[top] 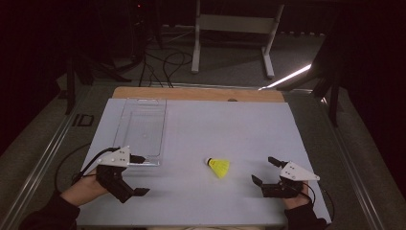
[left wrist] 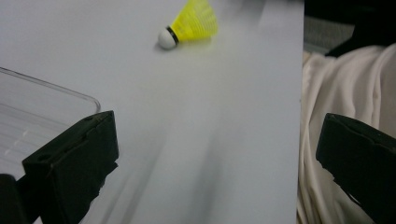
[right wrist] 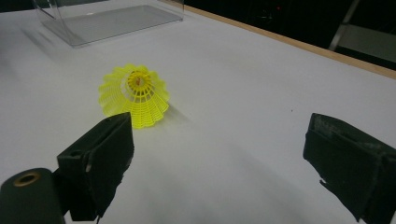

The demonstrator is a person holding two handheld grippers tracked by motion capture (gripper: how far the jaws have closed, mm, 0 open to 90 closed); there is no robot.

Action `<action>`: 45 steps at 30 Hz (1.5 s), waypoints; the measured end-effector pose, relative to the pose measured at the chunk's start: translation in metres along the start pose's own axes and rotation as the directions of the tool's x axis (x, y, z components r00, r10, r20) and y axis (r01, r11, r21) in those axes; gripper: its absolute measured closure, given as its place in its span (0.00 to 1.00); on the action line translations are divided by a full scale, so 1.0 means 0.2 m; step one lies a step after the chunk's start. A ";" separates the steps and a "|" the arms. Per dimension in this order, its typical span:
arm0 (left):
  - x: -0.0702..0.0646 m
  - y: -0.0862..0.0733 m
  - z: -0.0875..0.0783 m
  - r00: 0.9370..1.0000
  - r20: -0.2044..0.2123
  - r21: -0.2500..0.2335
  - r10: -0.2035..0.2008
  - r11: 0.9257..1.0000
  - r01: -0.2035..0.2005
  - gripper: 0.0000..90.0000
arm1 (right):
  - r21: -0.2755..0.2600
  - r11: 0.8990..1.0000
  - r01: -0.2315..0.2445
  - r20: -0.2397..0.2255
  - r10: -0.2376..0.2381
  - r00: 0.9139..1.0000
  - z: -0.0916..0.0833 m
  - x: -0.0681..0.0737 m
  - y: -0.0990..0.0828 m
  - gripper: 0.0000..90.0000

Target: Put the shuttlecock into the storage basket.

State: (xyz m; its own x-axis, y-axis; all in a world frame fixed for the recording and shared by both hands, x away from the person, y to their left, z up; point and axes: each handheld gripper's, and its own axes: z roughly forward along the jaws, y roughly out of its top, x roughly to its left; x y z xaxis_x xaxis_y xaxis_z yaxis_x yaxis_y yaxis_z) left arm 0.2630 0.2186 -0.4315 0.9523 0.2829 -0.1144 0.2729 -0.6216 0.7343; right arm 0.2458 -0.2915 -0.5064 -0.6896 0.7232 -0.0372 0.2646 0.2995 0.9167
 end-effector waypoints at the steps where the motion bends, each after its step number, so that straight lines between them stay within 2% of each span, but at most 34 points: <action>1: 0.00 0.00 0.00 1.000 0.001 0.013 0.005 1.000 -0.005 0.00 | 0.000 1.000 -0.001 -0.001 0.001 1.000 0.00 0.00 0.00 0.10; 5: 0.01 0.02 0.02 1.000 0.014 0.073 0.015 0.997 -0.016 0.00 | 0.002 1.000 0.000 -0.002 0.000 1.000 0.00 0.00 0.00 0.10; 6: 0.01 0.02 0.02 1.000 0.014 0.073 0.015 0.997 -0.016 0.00 | 0.002 1.000 0.000 -0.002 0.000 1.000 0.00 0.00 0.00 0.10; 8: 0.02 0.03 0.05 1.000 0.020 0.114 0.021 0.993 -0.023 0.00 | 0.000 1.000 0.000 -0.003 0.000 1.000 0.00 0.00 0.00 0.09; 9: 0.02 0.03 0.05 1.000 0.020 0.114 0.021 0.993 -0.023 0.00 | 0.000 1.000 0.000 -0.003 0.000 1.000 0.00 0.00 0.00 0.09; 10: 0.03 0.03 0.06 0.999 0.025 0.138 0.027 0.990 -0.030 0.00 | 0.000 1.000 0.000 -0.004 0.000 1.000 0.00 0.00 0.00 0.10; 11: 0.03 0.03 0.06 0.999 0.025 0.138 0.027 0.990 -0.030 0.00 | 0.000 1.000 0.000 -0.004 0.000 1.000 0.00 0.00 0.00 0.10; 12: 0.03 0.04 0.07 0.999 0.034 0.164 0.026 0.986 -0.031 0.00 | 0.000 1.000 0.000 -0.005 0.000 1.000 0.00 0.00 0.00 0.10; 13: 0.03 0.04 0.07 0.999 0.034 0.164 0.026 0.986 -0.031 0.00 | 0.000 1.000 0.000 -0.005 0.000 1.000 0.00 0.00 0.00 0.10; 14: 0.03 0.04 0.08 0.999 0.040 0.185 0.029 0.982 -0.036 0.00 | 0.003 1.000 -0.001 -0.006 0.001 1.000 0.00 0.00 0.00 0.10; 16: 0.03 0.04 0.09 0.999 0.045 0.200 0.028 0.979 -0.036 0.00 | 0.006 1.000 -0.001 -0.008 0.001 1.000 0.00 0.00 0.00 0.10; 17: 0.03 0.04 0.09 0.999 0.046 0.215 0.029 0.976 -0.039 0.00 | 0.006 1.000 -0.001 -0.008 0.001 1.000 0.00 0.00 0.00 0.10; 18: 0.04 0.05 0.11 0.998 0.053 0.252 0.033 0.967 -0.045 0.00 | 0.009 1.000 -0.001 -0.009 0.001 1.000 0.01 0.00 0.00 0.10; 19: 0.04 0.05 0.11 0.998 0.053 0.252 0.033 0.967 -0.045 0.00 | 0.009 1.000 -0.001 -0.009 0.001 1.000 0.01 0.00 0.00 0.10; 20: 0.04 0.06 0.13 0.998 0.060 0.280 0.029 0.959 -0.045 0.00 | 0.010 1.000 0.000 -0.011 0.000 1.000 0.01 0.00 0.00 0.10; 21: 0.04 0.06 0.13 0.998 0.060 0.280 0.029 0.959 -0.045 0.00 | 0.010 1.000 0.000 -0.011 0.000 1.000 0.01 0.00 0.00 0.10; 22: 0.04 0.07 0.15 0.998 0.061 0.300 0.028 0.953 -0.045 0.00 | 0.010 1.000 0.000 -0.010 0.001 1.000 0.01 0.00 0.00 0.10; 23: 0.04 0.07 0.15 0.998 0.061 0.300 0.028 0.953 -0.045 0.00 | 0.010 1.000 0.000 -0.010 0.001 1.000 0.01 0.00 0.00 0.10; 24: 0.04 0.08 0.17 0.997 0.065 0.346 0.039 0.936 -0.059 0.00 | 0.010 1.000 0.000 -0.010 0.000 1.000 0.01 0.00 0.00 0.10; 25: 0.04 0.08 0.17 0.997 0.065 0.346 0.039 0.936 -0.059 0.00 | 0.010 1.000 0.000 -0.010 0.000 1.000 0.01 0.00 0.00 0.10; 26: 0.03 0.09 0.20 0.996 0.070 0.382 0.060 0.920 -0.083 0.00 | 0.011 1.000 0.001 -0.011 -0.001 1.000 0.01 0.00 0.00 0.10; 27: 0.03 0.09 0.20 0.996 0.070 0.382 0.060 0.920 -0.083 0.00 | 0.011 1.000 0.001 -0.011 -0.001 1.000 0.01 0.00 0.00 0.10; 28: 0.03 0.10 0.22 0.994 0.084 0.392 0.066 0.915 -0.094 0.00 | 0.011 1.000 0.001 -0.012 -0.001 1.000 0.01 0.00 0.00 0.10; 29: 0.03 0.10 0.22 0.994 0.084 0.392 0.066 0.915 -0.094 0.00 | 0.011 1.000 0.001 -0.012 -0.001 1.000 0.01 0.00 0.00 0.10; 30: 0.03 0.11 0.23 0.993 0.100 0.402 0.069 0.910 -0.104 0.00 | 0.011 1.000 -0.001 -0.013 0.001 1.000 0.01 0.00 0.00 0.10; 35: 0.04 0.14 0.25 0.989 0.122 0.405 0.081 0.906 -0.124 0.00 | 0.010 1.000 0.000 -0.012 0.000 1.000 0.01 0.00 0.00 0.10; 36: 0.04 0.16 0.27 0.988 0.124 0.407 0.094 0.903 -0.137 0.00 | 0.011 1.000 0.001 -0.013 -0.001 1.000 0.01 0.00 0.00 0.10; 39: 0.04 0.17 0.28 0.987 0.137 0.413 0.090 0.900 -0.139 0.00 | 0.010 1.000 0.000 -0.014 0.000 1.000 0.01 0.00 0.00 0.10; 40: 0.04 0.19 0.29 0.984 0.145 0.420 0.099 0.894 -0.152 0.00 | 0.010 1.000 0.002 -0.014 -0.001 1.000 0.01 0.00 0.00 0.10; 41: 0.04 0.19 0.29 0.984 0.145 0.420 0.099 0.894 -0.152 0.00 | 0.010 1.000 0.002 -0.014 -0.001 1.000 0.01 0.00 0.00 0.10; 42: 0.04 0.21 0.31 0.982 0.160 0.426 0.100 0.891 -0.160 0.00 | 0.010 1.000 0.001 -0.015 -0.001 1.000 0.01 0.00 0.00 0.10; 45: 0.04 0.22 0.32 0.981 0.161 0.421 0.107 0.891 -0.167 0.00 | 0.010 1.000 0.003 -0.016 -0.003 1.000 0.01 0.00 0.00 0.10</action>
State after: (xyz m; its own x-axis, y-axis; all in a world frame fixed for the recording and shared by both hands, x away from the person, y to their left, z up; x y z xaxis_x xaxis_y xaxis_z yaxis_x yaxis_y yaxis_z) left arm 0.2918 0.1463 -0.4424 0.9856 0.0930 -0.1413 0.1419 -0.9091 0.3917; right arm 0.2465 -0.2902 -0.5075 -0.7009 0.7125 -0.0333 0.2692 0.3075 0.9127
